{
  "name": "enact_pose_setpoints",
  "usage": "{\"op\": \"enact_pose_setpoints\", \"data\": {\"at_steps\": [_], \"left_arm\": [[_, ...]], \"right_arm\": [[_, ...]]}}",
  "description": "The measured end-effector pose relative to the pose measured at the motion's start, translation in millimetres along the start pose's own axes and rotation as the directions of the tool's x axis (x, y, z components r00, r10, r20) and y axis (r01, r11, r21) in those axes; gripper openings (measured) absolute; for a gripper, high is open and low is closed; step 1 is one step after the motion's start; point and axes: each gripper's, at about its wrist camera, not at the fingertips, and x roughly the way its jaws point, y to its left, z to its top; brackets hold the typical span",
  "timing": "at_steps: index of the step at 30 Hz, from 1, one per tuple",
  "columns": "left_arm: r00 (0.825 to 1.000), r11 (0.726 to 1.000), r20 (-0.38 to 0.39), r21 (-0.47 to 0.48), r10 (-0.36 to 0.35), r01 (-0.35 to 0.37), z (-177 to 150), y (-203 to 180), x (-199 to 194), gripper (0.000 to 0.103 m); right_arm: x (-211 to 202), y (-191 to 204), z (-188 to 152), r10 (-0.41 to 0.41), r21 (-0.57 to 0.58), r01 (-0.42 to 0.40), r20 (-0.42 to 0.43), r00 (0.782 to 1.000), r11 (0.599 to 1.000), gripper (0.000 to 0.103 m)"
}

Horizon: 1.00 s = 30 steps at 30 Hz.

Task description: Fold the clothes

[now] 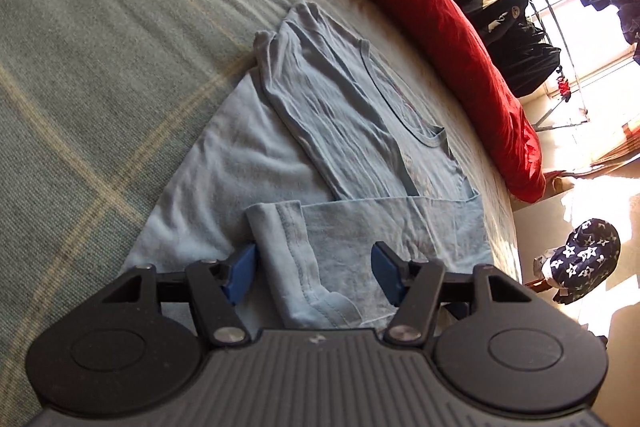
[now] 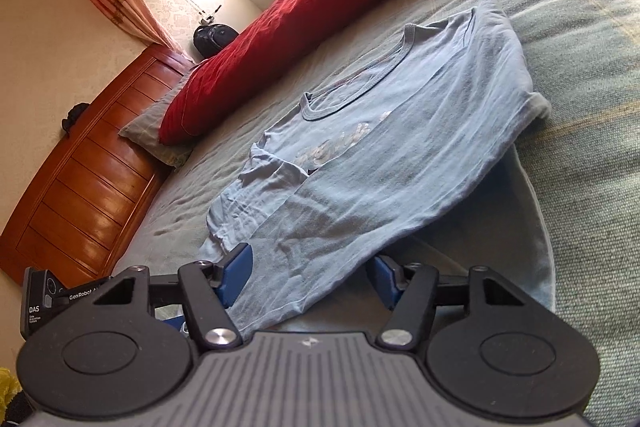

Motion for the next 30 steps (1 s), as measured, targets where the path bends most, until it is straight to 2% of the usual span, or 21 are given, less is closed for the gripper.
{"op": "enact_pose_setpoints", "data": {"at_steps": [1, 3, 5, 7, 8, 9, 10, 12, 19, 27, 30], "left_arm": [[1.0, 1.0, 0.009, -0.01, 0.0, 0.0, 0, 2, 2, 0.05], [0.999, 0.999, 0.017, -0.027, 0.03, -0.029, 1, 7, 5, 0.016], [0.999, 0.999, 0.021, -0.013, 0.047, -0.047, 0, 6, 6, 0.006], [0.998, 0.998, 0.033, 0.023, 0.055, -0.056, 0, 0, 5, 0.003], [0.998, 0.997, 0.04, 0.044, 0.058, -0.06, 1, -4, 3, 0.001], [0.998, 0.997, 0.053, 0.057, 0.045, -0.048, 2, -8, 0, 0.001], [0.997, 0.997, 0.066, 0.075, 0.031, -0.036, 4, -13, -4, 0.001], [0.994, 0.993, 0.105, 0.117, 0.012, -0.025, 8, -25, -18, 0.001], [0.989, 0.99, 0.15, 0.136, 0.003, -0.024, 12, -28, -39, 0.001], [0.98, 0.987, 0.201, 0.157, -0.008, -0.024, 17, -32, -64, 0.001], [0.981, 0.99, 0.193, 0.133, 0.019, -0.046, 13, -20, -58, 0.001]], "right_arm": [[0, -2, 1, -0.001, 0.014, 0.001, 0.006, 1.0, 1.0, 0.067], [0, -4, 1, -0.005, 0.027, 0.005, 0.013, 1.0, 1.0, 0.065], [0, -4, 0, -0.026, 0.027, 0.025, 0.017, 1.0, 0.999, 0.058], [1, -5, -1, -0.065, 0.024, 0.065, 0.016, 0.998, 0.998, 0.034], [2, -6, 0, -0.082, 0.028, 0.081, 0.017, 0.997, 0.996, 0.028], [1, -8, 0, -0.091, 0.034, 0.09, 0.018, 0.996, 0.995, 0.017], [0, -11, 1, -0.101, 0.041, 0.101, 0.02, 0.995, 0.994, 0.01], [-2, -13, 2, -0.105, 0.049, 0.103, 0.027, 0.994, 0.993, 0.009], [-5, 6, 12, -0.074, -0.01, 0.075, 0.055, 0.996, 0.997, 0.009], [16, 13, 10, -0.077, -0.047, 0.076, -0.011, 0.997, 0.996, 0.01], [14, 11, 5, -0.079, -0.047, 0.078, -0.023, 0.997, 0.996, 0.012]]}}
